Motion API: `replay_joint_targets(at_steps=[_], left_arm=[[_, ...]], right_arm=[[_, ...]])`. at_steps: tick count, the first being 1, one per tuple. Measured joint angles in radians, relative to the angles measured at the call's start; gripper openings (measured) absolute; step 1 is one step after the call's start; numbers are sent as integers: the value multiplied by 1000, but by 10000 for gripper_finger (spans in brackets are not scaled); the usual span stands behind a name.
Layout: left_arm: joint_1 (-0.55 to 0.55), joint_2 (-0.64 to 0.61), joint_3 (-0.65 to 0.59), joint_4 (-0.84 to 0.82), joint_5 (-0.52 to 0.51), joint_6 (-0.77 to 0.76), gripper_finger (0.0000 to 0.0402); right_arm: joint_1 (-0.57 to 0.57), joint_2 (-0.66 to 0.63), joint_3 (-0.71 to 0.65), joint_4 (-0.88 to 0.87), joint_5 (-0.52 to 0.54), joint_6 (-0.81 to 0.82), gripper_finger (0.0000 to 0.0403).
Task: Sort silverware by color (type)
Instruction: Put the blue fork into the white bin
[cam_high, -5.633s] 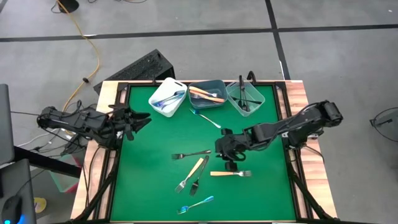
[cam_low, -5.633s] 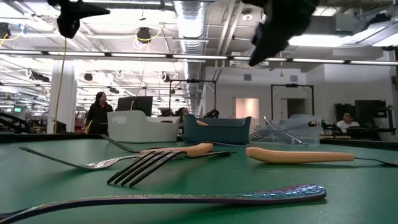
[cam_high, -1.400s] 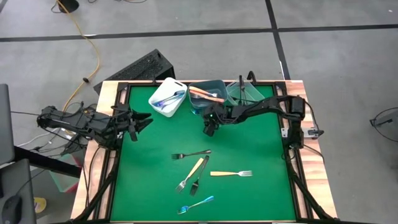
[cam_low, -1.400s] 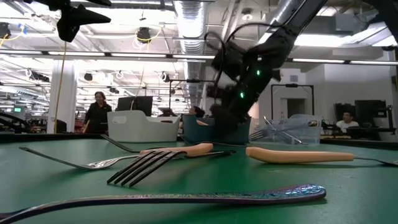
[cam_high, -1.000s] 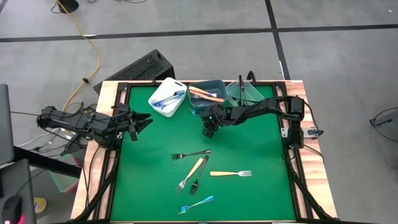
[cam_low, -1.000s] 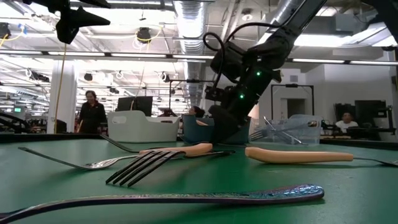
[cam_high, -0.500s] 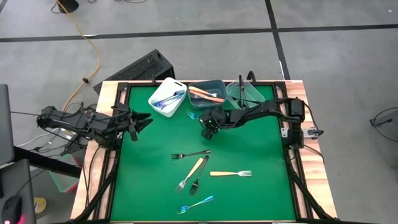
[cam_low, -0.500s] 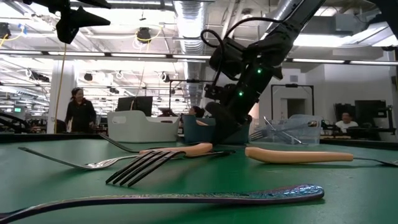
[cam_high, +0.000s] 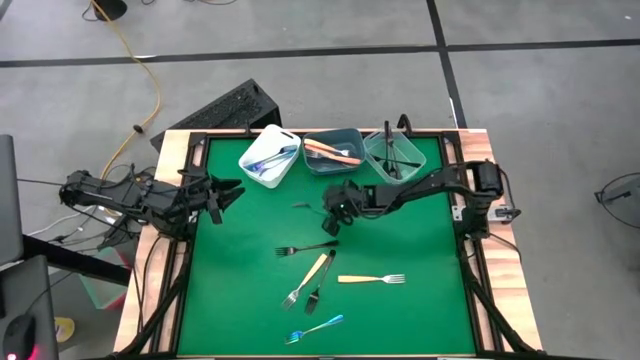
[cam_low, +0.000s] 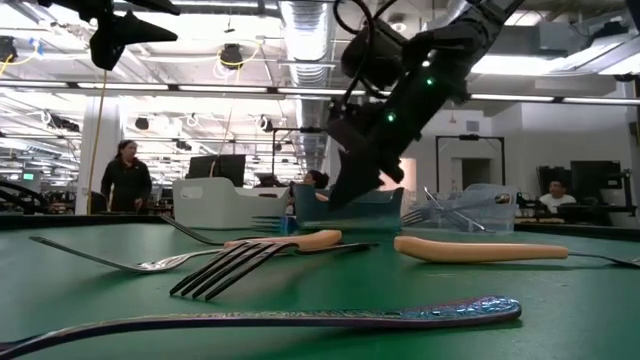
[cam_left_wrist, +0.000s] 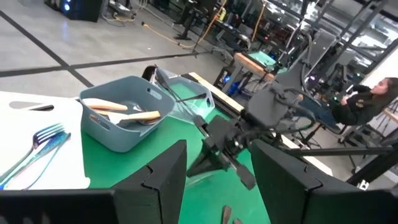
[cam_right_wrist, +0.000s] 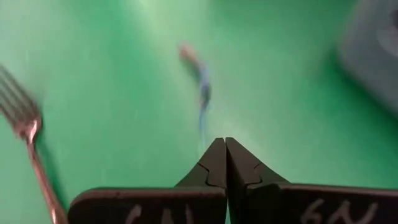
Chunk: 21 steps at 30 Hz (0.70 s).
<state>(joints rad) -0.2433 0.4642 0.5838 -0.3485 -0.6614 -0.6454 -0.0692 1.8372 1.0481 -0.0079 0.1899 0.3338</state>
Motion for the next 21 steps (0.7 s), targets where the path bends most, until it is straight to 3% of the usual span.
replay_joint_targets(at_steps=[13, 21], left_arm=[[0, 0, 0, -1, -8, -58, 164], [0, 0, 0, -2, -8, -59, 164]], right_arm=[[4, -64, 3, 65, 0, -13, 17], [5, -64, 3, 78, -14, -62, 106]])
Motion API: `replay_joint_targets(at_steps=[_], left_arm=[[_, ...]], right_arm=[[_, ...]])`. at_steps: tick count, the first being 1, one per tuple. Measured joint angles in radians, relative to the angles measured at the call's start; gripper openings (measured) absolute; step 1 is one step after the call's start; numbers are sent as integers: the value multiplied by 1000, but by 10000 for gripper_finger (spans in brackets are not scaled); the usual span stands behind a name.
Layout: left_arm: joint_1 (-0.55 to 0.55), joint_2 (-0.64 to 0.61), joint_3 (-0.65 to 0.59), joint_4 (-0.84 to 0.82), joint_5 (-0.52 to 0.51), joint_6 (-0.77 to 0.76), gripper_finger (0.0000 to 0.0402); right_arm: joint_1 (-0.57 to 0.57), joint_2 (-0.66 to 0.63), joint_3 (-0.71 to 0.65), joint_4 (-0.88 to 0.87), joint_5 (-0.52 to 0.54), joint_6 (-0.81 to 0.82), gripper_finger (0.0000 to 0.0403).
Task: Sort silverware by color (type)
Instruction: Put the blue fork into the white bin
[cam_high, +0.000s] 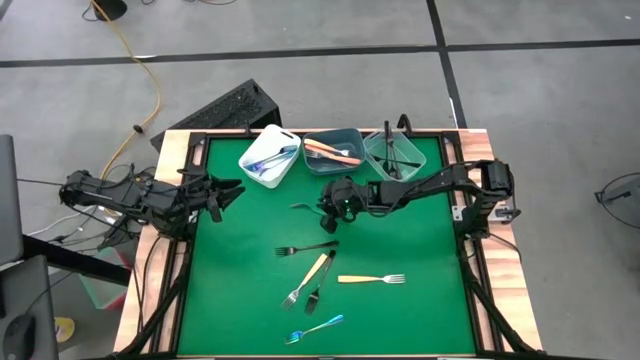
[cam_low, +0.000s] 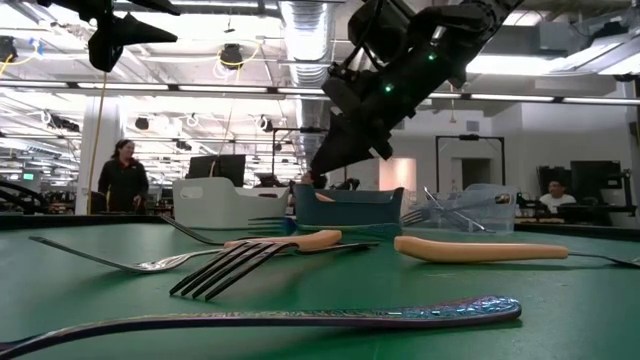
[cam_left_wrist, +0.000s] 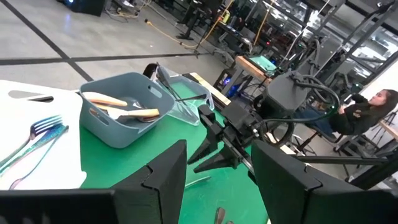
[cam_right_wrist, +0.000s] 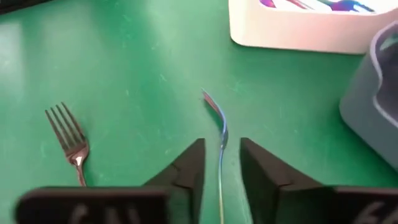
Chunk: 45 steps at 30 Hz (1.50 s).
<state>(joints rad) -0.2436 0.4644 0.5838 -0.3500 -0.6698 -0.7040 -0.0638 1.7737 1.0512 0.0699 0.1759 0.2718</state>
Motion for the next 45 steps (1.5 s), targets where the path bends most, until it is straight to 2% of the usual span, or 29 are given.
replay_joint_targets(at_steps=[6, 11, 20, 32, 38, 42, 45], left_arm=[[0, 0, 0, 2, 12, 6, 164], [0, 0, 0, -2, 29, 25, 164], [0, 0, 0, -7, 29, 25, 164], [0, 0, 0, -20, 8, 29, 164], [0, 0, 0, -20, 6, 29, 164], [0, 0, 0, -20, 7, 20, 164], [0, 0, 0, -23, 7, 10, 164]], right_arm=[[8, 15, 2, 42, -2, -66, 199], [12, 53, 5, 90, -10, -146, 226], [-6, 143, 30, 107, 8, -149, 216], [-11, 151, 24, 19, 9, -150, 214], [-10, 212, 29, -10, 5, -123, 209], [-3, 230, 29, -32, 6, -90, 183], [-2, 234, 30, -53, 21, -38, 136]])
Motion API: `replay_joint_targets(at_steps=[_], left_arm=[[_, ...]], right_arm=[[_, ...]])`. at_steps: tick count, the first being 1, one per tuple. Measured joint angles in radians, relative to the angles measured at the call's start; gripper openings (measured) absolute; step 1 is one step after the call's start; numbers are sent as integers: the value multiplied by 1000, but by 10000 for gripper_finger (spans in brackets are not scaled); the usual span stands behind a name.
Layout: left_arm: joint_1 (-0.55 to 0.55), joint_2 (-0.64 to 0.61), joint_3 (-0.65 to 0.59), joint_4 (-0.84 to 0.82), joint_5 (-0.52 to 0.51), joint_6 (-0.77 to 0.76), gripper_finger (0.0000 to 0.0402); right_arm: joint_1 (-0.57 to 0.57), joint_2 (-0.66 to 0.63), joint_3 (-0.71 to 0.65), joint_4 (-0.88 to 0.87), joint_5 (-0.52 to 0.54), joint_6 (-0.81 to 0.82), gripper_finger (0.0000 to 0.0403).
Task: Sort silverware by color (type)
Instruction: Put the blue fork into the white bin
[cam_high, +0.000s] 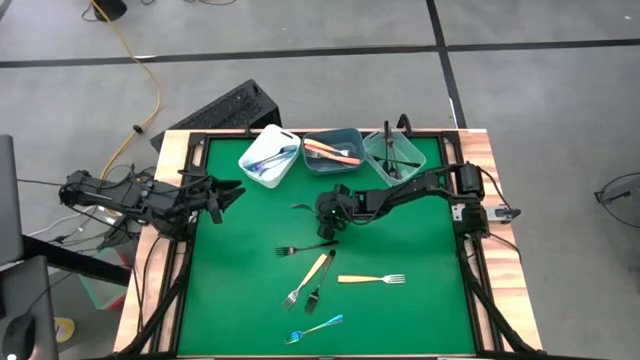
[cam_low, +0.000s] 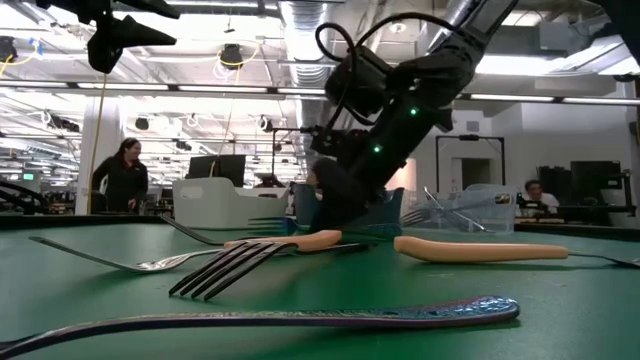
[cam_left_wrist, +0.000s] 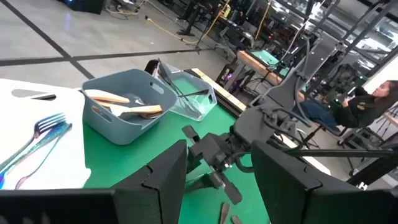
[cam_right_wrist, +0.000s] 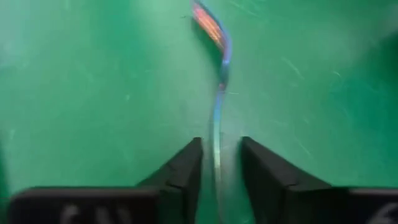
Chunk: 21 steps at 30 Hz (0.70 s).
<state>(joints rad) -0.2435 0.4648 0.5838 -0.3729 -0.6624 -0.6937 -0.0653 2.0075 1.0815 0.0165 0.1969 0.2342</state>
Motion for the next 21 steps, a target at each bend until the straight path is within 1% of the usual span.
replay_joint_targets(at_steps=[5, 6, 9, 14, 19, 21], left_arm=[[0, 0, 0, -4, 0, 0, 164], [0, 0, 0, -4, -1, 0, 164], [0, 0, 0, -5, -6, 1, 164], [0, 0, 0, -8, -6, 1, 164], [0, 0, 0, -24, -7, 0, 164], [0, 0, 0, -27, -7, -1, 164]], right_arm=[[-3, 1, 0, -28, -1, 74, 27], [-3, 1, 0, -34, -1, 86, 16], [-3, 2, -1, -36, -8, 129, 14], [-3, -18, 0, -26, -55, 184, 7], [-7, -67, 22, -69, -96, 182, 6], [-9, -92, 32, -61, -101, 180, 6]])
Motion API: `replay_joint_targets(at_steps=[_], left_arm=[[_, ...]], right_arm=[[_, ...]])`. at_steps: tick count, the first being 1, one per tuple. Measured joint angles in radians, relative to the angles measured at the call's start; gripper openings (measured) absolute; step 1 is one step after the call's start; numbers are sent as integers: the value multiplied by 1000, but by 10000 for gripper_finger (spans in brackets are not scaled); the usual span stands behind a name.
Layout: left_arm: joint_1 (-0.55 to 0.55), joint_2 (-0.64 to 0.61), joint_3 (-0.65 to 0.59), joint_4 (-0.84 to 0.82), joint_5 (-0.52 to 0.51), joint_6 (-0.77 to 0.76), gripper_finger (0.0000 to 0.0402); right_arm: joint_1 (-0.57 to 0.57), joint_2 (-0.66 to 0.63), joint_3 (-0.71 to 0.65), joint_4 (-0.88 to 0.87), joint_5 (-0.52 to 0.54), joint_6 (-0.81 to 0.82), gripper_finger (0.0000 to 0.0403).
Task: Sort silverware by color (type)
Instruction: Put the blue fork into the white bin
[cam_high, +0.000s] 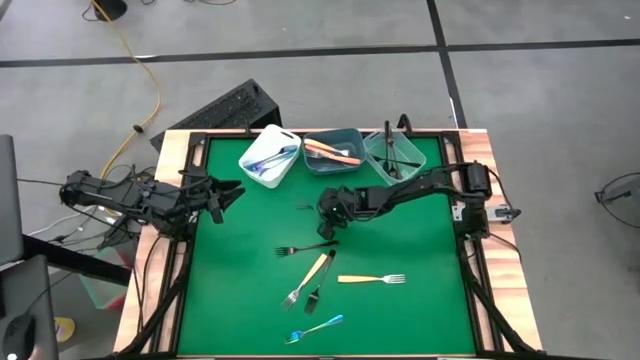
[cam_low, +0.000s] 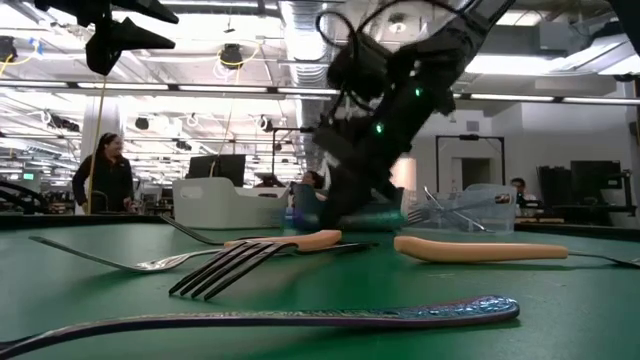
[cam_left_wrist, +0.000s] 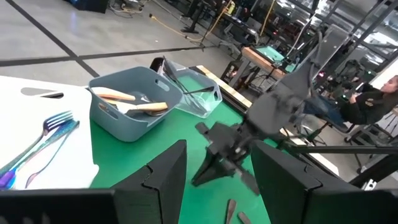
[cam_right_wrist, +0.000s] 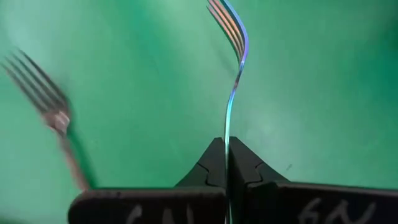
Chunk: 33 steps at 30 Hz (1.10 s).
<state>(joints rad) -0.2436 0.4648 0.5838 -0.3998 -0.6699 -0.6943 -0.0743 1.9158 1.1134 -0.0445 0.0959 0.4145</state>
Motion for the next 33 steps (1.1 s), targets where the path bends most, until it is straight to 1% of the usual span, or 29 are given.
replay_joint_targets(at_steps=[5, 9, 11, 15, 19, 23, 27, 30, 33], left_arm=[[0, 0, 0, -6, -23, -1, 164], [0, 0, 0, -9, -25, 0, 164], [0, 0, 0, -10, -25, 0, 164], [1, 0, 0, -12, -26, 0, 164], [1, 0, 0, -13, -26, 0, 164], [1, 0, 0, -14, -26, 1, 164], [1, -1, 0, -13, -22, 2, 164], [1, -1, 0, -7, -16, 17, 164], [1, -1, 0, -6, -15, 25, 164]], right_arm=[[-20, -61, 20, 8, 19, -7, 6], [-27, -61, 62, -2, 17, -33, 6], [-35, -62, 96, -8, -1, -64, 6], [-41, -61, 173, -80, 0, -194, 6], [-58, -61, 274, -190, 4, -347, 6], [-92, -61, 393, -313, 5, -494, 6], [-131, -61, 486, -395, 9, -657, 6], [-168, -61, 546, -443, 7, -722, 6], [-203, -62, 568, -453, 8, -785, 6]])
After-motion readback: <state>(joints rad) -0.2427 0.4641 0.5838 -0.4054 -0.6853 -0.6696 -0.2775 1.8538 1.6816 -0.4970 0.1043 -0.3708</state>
